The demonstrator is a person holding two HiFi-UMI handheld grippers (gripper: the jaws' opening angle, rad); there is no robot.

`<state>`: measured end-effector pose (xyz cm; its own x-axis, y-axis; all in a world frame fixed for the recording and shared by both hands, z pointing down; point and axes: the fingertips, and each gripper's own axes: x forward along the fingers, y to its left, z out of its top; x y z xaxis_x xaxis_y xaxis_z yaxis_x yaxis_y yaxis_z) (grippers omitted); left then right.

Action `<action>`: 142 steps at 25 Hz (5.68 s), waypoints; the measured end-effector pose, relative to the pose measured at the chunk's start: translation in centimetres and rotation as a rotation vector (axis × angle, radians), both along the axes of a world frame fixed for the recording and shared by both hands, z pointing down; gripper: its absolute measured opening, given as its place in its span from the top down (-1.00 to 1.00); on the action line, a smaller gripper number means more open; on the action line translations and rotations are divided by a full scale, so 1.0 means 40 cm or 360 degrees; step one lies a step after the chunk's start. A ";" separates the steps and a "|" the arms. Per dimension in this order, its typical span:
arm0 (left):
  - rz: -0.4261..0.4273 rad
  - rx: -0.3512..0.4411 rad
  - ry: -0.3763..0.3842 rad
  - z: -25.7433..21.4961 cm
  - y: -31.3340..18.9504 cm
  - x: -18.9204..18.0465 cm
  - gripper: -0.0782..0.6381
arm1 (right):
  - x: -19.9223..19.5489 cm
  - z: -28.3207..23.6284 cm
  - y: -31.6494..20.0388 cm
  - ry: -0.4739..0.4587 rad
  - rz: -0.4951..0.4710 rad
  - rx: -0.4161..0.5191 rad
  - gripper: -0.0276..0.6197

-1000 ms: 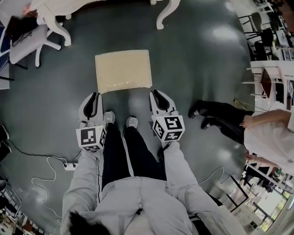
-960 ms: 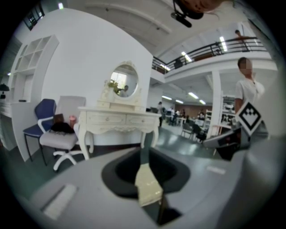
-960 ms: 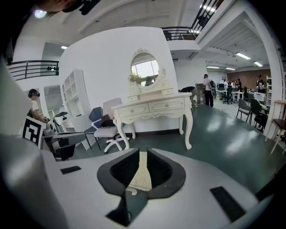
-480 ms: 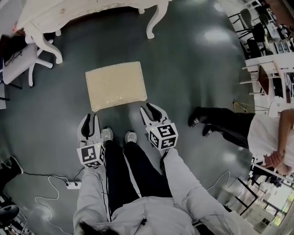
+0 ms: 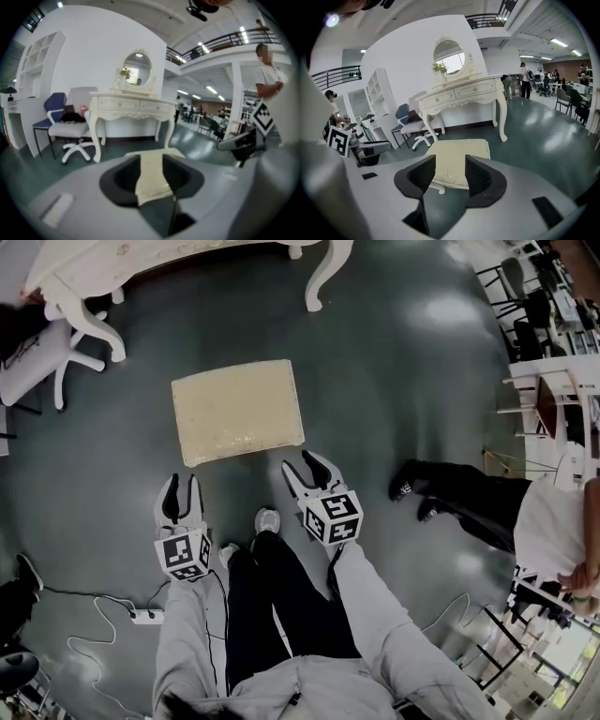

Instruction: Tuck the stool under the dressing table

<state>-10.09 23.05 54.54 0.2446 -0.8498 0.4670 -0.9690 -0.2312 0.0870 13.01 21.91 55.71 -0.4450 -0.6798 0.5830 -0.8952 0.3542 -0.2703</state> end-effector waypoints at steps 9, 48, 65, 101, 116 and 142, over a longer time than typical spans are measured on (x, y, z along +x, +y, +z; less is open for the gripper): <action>0.0113 -0.0017 -0.0055 0.115 -0.054 0.033 0.23 | 0.030 0.132 -0.028 0.0031 0.0004 -0.0051 0.23; 0.0128 -0.0296 -0.0143 0.467 -0.122 0.012 -0.03 | 0.075 0.459 -0.125 0.0195 0.0086 -0.0136 0.06; 0.0107 -0.0405 -0.0171 0.477 -0.137 0.050 -0.02 | 0.106 0.466 -0.168 0.0228 0.0040 -0.0123 0.07; 0.0364 -0.0395 -0.0155 0.471 -0.567 0.008 -0.02 | 0.064 0.468 -0.504 0.0294 0.0295 -0.0166 0.07; 0.0466 -0.0441 -0.0188 0.469 -0.831 -0.014 -0.02 | 0.036 0.460 -0.724 0.0340 0.0406 -0.0196 0.08; 0.0306 -0.0509 -0.0135 0.494 -1.143 0.054 -0.02 | 0.109 0.474 -1.105 0.0363 0.0237 -0.0186 0.08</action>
